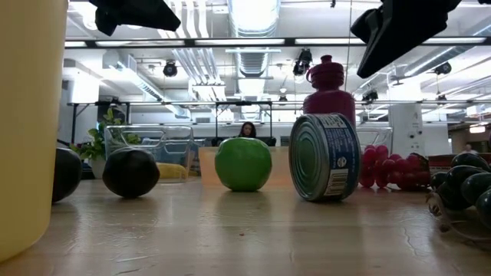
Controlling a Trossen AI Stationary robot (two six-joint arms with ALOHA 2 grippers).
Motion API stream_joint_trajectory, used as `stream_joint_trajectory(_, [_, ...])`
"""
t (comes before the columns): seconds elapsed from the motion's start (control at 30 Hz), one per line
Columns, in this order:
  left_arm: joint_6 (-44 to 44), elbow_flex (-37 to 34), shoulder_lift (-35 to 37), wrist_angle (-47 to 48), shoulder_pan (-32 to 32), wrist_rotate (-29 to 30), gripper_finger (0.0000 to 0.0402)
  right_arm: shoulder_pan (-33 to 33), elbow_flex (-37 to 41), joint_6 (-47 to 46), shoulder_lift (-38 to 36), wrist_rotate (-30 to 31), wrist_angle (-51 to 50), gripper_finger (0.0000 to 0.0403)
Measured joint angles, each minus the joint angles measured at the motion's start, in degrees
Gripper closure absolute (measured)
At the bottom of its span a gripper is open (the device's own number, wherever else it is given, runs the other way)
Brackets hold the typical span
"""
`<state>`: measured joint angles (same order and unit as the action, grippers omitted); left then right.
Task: Pick & Place Food Item
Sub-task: Put the blue tuna can into the orange bin
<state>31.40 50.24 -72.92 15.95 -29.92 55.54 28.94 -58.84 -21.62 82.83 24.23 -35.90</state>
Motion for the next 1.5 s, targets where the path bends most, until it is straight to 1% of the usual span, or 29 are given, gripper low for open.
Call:
stream_joint_trajectory(0.17, [0.5,0.0,0.0,0.2,0.0,-6.4,0.0355,2.5,-5.4,-2.3,3.0,-0.1,-1.9,0.0394])
stream_joint_trajectory(0.3, [0.4,0.0,0.0,0.2,0.0,-8.9,0.0355,3.9,-10.3,-7.6,5.5,-0.1,-5.7,0.0394])
stream_joint_trajectory(0.6, [0.3,0.0,-0.1,0.2,0.0,-9.1,0.0355,5.1,-18.3,-27.5,11.0,1.4,-14.0,0.0394])
stream_joint_trajectory(0.8, [0.7,0.0,-0.1,0.3,0.0,-9.2,0.0355,5.3,-20.2,-41.3,12.8,1.2,-15.2,0.0394])
stream_joint_trajectory(1.07, [1.6,0.0,-0.1,0.3,0.0,-11.8,0.0355,5.3,-20.4,-42.5,12.9,0.7,-14.9,0.0394])
stream_joint_trajectory(1.2, [-0.7,0.0,-0.1,0.3,0.0,-12.1,0.0355,5.2,-20.4,-41.4,12.9,-1.5,-14.9,0.0385])
stream_joint_trajectory(1.33, [-3.6,0.0,-0.1,0.2,0.0,-12.1,0.0355,5.2,-20.4,-40.8,12.9,-1.8,-14.9,0.0353])
stream_joint_trajectory(1.5, [-6.5,0.0,-0.1,0.2,0.0,-12.1,0.0355,5.1,-20.4,-38.5,12.9,-2.2,-14.8,0.0299])
